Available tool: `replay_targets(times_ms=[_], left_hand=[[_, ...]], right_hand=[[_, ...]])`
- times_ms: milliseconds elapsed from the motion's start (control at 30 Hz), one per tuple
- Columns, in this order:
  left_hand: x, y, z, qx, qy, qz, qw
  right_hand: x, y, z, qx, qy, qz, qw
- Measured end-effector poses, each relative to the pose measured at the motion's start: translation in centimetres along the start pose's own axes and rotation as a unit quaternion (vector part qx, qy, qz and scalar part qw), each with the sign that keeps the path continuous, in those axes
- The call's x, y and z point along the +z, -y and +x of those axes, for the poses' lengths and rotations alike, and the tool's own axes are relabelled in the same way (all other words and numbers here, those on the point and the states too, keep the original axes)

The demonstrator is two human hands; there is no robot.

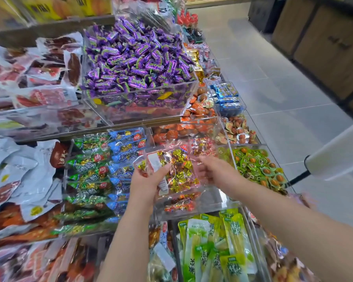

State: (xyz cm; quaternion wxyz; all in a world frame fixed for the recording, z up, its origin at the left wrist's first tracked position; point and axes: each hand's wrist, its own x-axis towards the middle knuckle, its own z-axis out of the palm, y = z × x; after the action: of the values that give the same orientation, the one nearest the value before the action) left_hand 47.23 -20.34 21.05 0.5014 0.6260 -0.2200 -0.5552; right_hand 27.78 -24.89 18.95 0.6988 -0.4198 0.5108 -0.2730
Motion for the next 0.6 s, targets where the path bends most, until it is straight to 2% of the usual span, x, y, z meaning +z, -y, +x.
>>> replay_targets(times_ms=[67, 200, 267, 367, 433, 500, 600], left_hand=[[0.5, 0.2, -0.6, -0.001, 0.011, 0.033, 0.999], [0.9, 0.4, -1.5, 0.015, -0.012, 0.123, 0.992], [0.6, 0.3, -1.9, 0.017, -0.026, 0.118, 0.993], [-0.1, 0.0, -2.1, 0.002, -0.030, 0.051, 0.998], [-0.4, 0.0, -2.2, 0.000, -0.012, 0.005, 1.000], [-0.3, 0.1, -2.5, -0.002, 0.028, -0.012, 1.000], [0.2, 0.5, -2.9, -0.031, 0.091, -0.049, 0.994]], right_hand=[[0.7, -0.1, -0.9, -0.016, 0.025, -0.065, 0.997], [1.6, 0.0, -2.2, -0.023, -0.042, -0.143, 0.989], [1.4, 0.8, -3.0, -0.031, -0.077, -0.112, 0.990], [0.8, 2.3, -4.3, -0.069, -0.109, -0.067, 0.989], [0.4, 3.2, -5.3, -0.077, -0.085, -0.053, 0.992], [0.5, 3.8, -6.2, -0.051, -0.055, -0.034, 0.997], [0.7, 4.2, -6.7, -0.021, -0.025, 0.066, 0.997]])
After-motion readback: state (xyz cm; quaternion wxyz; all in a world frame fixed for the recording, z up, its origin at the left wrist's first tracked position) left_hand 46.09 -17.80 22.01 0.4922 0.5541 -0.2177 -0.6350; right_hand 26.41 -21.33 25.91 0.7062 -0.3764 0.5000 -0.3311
